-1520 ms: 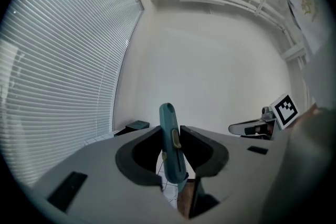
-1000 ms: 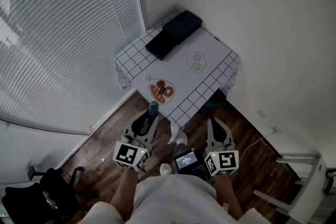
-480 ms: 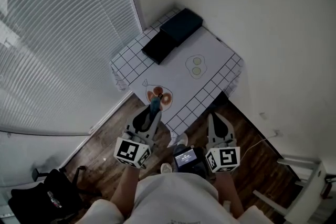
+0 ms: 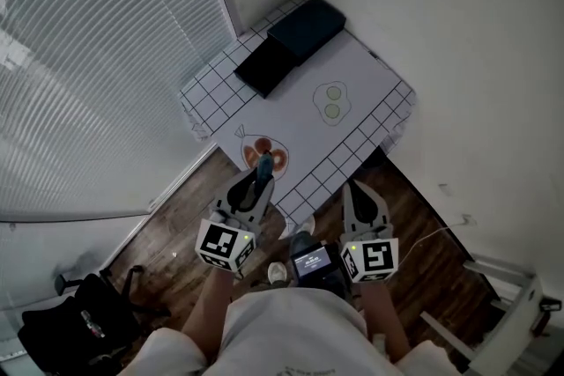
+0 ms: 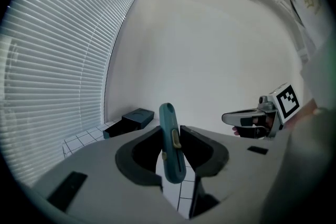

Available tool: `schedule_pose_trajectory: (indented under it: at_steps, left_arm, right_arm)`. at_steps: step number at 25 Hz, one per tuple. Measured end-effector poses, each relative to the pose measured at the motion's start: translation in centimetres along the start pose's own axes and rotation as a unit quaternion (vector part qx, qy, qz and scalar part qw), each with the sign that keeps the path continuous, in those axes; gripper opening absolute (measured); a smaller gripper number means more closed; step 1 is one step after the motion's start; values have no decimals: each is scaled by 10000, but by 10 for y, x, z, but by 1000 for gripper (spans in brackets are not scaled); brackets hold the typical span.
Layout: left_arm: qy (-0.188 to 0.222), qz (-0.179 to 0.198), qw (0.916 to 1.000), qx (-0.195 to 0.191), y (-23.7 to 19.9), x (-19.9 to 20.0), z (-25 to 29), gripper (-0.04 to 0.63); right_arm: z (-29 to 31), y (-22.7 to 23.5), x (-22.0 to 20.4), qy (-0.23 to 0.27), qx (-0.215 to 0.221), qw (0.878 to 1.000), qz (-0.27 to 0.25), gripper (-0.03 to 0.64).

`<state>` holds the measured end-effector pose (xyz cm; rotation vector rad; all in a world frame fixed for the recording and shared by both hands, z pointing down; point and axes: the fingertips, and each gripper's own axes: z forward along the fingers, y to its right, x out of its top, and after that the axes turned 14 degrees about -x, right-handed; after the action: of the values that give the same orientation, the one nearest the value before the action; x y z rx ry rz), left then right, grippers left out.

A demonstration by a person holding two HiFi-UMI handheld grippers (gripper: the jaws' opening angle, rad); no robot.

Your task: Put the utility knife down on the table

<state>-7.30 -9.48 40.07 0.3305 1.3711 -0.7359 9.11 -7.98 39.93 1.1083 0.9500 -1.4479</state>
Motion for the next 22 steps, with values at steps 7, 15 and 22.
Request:
schedule_pose_trajectory:
  at_steps: [7, 15, 22]
  left_arm:
    - [-430, -133, 9990, -76, -11, -36, 22, 117]
    - [-666, -282, 9973, -119, -22, -62, 37, 117]
    - [-1039, -262, 9942, -93, -36, -92, 50, 117]
  right_arm:
    - [17, -1, -14, -173, 155, 9997, -34, 8]
    - [35, -1, -43, -478, 228, 9986, -96, 8]
    - [50, 3, -64, -681, 273, 9973, -89, 8]
